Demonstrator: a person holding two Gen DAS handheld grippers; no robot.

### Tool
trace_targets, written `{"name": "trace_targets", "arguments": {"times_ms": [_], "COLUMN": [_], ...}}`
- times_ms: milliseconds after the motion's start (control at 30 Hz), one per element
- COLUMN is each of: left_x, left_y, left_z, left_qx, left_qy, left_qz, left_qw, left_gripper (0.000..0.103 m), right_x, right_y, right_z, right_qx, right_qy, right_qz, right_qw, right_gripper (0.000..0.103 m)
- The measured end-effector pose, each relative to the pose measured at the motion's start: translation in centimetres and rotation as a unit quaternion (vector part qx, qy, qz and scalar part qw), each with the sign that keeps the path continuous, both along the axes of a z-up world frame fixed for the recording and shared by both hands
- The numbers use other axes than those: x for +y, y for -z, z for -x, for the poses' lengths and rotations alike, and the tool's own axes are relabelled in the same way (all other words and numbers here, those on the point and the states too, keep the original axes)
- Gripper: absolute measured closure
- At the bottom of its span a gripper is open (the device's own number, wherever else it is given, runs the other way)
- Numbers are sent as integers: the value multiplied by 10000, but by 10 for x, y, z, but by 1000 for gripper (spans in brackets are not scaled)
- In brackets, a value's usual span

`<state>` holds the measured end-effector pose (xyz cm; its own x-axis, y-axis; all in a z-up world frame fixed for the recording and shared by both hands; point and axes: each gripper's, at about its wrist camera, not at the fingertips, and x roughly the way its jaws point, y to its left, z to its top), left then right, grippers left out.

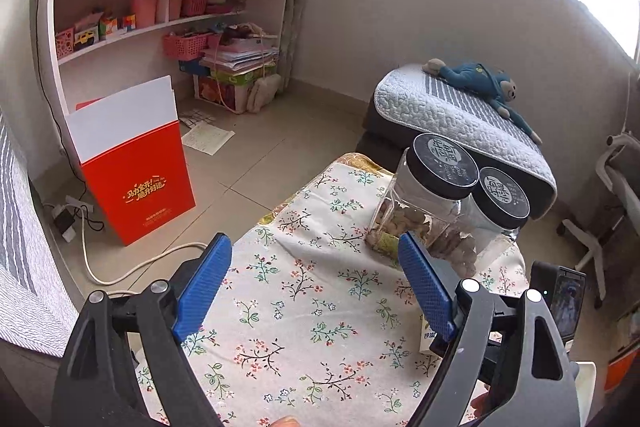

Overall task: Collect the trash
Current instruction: 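Grasp the white paper cup with the right tool, then lift the paper cup with the right tool while the left grasps the white wrapper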

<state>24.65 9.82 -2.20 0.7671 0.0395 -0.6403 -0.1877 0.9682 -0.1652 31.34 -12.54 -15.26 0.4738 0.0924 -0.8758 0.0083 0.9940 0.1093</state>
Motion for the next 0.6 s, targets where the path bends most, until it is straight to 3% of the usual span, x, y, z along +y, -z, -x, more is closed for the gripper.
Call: {"name": "trace_targets", "arguments": {"times_ms": [167,233,333,600], "left_x": [-1,-3,-8,-48], "left_y": [5,7,10,28], "left_z": [-3,-4,-8,-28], "left_qx": [91,107,143,621], "left_qy": [41,76,105,470], "left_qz": [-31,-75,-125,-9], "left_qw": [9999,9999,9998,9970], "left_gripper": [20,20,20,20], "right_x": [8,6,1,-48], "right_y": [19,19,11,-57], "right_z": [-6,-3,9,69], "right_qx": [79,-28,-277,-1070], "right_qy": [-299,-337,-359,140], "right_qz": [86,-19,-197,-315], "right_qw": [9995,9994,9988,9937], "right_gripper": [8,28,42,43]}}
